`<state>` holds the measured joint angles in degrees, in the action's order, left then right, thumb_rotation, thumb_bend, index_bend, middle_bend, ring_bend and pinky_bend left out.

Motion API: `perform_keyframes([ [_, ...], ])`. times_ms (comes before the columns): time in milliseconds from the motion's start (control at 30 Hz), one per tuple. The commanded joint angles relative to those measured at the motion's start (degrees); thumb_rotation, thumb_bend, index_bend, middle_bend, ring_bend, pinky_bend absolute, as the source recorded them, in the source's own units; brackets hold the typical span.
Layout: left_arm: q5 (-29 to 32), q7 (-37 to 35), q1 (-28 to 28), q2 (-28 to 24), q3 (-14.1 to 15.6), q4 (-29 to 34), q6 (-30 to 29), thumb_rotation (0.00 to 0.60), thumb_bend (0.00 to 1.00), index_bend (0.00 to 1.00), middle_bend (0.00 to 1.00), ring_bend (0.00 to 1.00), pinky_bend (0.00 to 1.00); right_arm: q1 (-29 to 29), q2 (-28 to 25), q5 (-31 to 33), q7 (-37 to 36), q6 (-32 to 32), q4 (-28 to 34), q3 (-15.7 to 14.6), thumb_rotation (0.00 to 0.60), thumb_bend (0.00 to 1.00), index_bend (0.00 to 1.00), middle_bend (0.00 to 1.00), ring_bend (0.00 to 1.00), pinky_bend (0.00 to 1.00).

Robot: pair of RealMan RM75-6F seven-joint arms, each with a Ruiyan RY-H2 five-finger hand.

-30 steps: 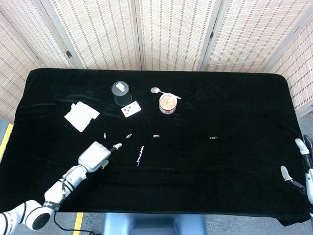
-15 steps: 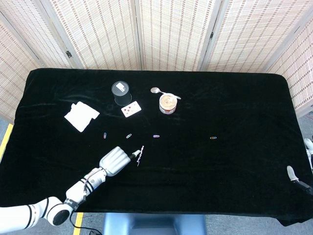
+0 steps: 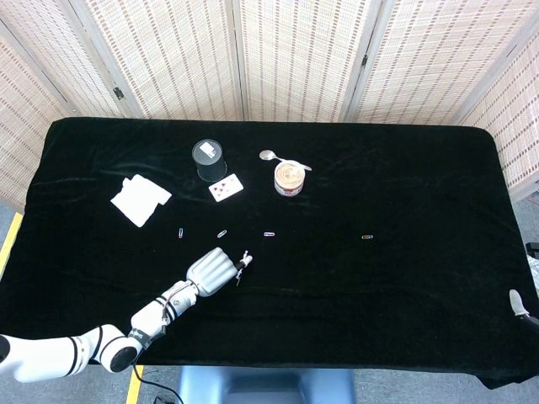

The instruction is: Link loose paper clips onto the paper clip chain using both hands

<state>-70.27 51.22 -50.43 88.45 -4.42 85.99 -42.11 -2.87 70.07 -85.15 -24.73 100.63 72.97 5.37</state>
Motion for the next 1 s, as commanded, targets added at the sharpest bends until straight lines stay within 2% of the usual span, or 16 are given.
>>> perform_keyframes([
  [33, 1.0, 1.0, -0.8, 0.5, 0.4, -0.3, -0.1, 0.600, 0.54, 0.11, 0.83, 0.84, 0.88, 0.0, -0.1, 0.1, -0.4, -0.5, -0.2, 0.2, 0.600, 0.36, 0.00, 0.00, 0.00, 0.00],
  [1000, 11.1, 9.9, -5.1, 2.2, 5.5, 0.1, -4.7, 0.600, 0.54, 0.14, 0.83, 0.84, 0.88, 0.0, -0.4, -0.2, -1.6, -3.3, -0.3, 1.4, 0.600, 0.36, 0.00, 0.00, 0.00, 0.00],
])
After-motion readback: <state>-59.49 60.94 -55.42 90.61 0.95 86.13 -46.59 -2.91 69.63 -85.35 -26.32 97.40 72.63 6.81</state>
